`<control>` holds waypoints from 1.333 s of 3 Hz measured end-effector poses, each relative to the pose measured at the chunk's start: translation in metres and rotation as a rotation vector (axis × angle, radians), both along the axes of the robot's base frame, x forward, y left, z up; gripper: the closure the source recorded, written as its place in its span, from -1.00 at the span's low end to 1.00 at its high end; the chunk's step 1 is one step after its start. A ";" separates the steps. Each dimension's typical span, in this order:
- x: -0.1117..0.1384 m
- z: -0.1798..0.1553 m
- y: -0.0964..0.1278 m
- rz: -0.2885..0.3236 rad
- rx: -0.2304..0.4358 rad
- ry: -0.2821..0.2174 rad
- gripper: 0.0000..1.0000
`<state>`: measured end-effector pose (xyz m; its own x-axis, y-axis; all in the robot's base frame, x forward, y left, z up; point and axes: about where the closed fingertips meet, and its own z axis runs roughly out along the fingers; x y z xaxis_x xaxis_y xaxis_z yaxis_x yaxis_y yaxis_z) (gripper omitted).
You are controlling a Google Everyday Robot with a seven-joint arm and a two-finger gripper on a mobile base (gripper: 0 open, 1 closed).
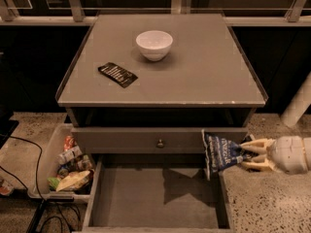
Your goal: Pick blue chip bag from middle drawer and place on counter
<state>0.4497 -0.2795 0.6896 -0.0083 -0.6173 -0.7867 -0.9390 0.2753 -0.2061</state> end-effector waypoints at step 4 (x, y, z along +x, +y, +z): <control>-0.032 0.127 -0.005 0.026 -0.137 -0.221 1.00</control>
Offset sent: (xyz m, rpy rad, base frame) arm 0.0205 -0.0095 0.0377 -0.0231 -0.0316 -0.0084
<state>0.4179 -0.2847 0.8162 0.1719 -0.7161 -0.6765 -0.8736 0.2065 -0.4406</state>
